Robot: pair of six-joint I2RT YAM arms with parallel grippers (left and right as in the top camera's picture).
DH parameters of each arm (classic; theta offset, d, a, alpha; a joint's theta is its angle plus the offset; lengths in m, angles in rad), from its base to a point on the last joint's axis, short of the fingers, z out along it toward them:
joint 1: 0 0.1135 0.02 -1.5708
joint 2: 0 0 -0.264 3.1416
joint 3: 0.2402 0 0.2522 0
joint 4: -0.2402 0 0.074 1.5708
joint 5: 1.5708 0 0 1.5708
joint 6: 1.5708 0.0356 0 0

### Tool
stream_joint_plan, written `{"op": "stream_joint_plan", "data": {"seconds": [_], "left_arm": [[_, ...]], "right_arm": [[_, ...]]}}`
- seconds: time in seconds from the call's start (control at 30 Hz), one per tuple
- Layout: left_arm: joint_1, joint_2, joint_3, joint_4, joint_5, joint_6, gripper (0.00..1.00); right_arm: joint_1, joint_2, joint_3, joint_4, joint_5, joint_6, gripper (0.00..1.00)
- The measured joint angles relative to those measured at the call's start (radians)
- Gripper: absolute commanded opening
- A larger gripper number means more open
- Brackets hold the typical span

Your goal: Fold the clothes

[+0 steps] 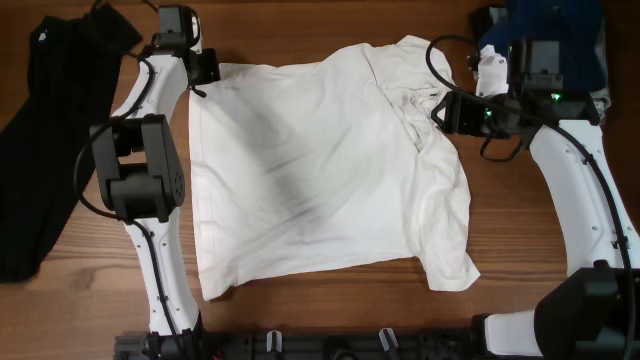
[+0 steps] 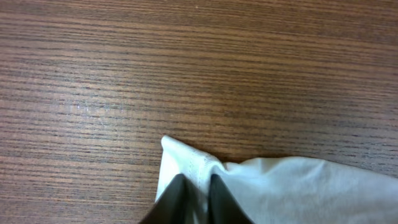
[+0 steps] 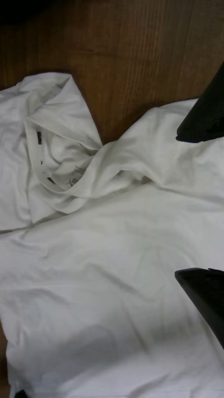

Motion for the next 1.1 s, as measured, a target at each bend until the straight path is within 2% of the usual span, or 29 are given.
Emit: {"op": "stream_joint_plan", "data": {"seconds": [0.2, 0.37, 0.67, 0.7, 0.77, 0.83, 0.87, 1.1], "left_arm": [[-0.002, 0.013, 0.001, 0.060, -0.079, 0.005, 0.04], [0.019, 0.033, 0.001, 0.148, -0.170, 0.074, 0.04], [0.135, 0.052, 0.000, 0.269, -0.254, 0.132, 0.06], [0.143, 0.052, 0.001, 0.275, -0.258, 0.134, 0.19], [0.147, 0.052, 0.001, 0.275, -0.261, 0.145, 0.55], [0.144, 0.052, 0.001, 0.276, -0.264, 0.147, 0.82], [0.139, 0.052, 0.001, 0.275, -0.267, 0.147, 1.00], [0.081, 0.002, 0.004, 0.156, -0.279, 0.126, 1.00]], "right_arm": [[0.000, 0.000, 0.000, -0.006, 0.000, 0.000, 0.65], [0.000, 0.000, 0.000, -0.023, 0.000, -0.003, 0.65], [0.000, 0.000, 0.000, -0.018, 0.000, -0.004, 0.65], [0.000, 0.000, 0.000, -0.015, 0.000, -0.004, 0.65], [0.000, 0.000, 0.000, 0.002, 0.000, -0.003, 0.65], [0.000, 0.000, 0.000, 0.028, 0.000, -0.003, 0.65], [0.000, 0.000, 0.000, 0.053, -0.001, 0.001, 0.65], [0.028, 0.062, -0.002, 0.270, -0.013, 0.009, 0.65]]}}
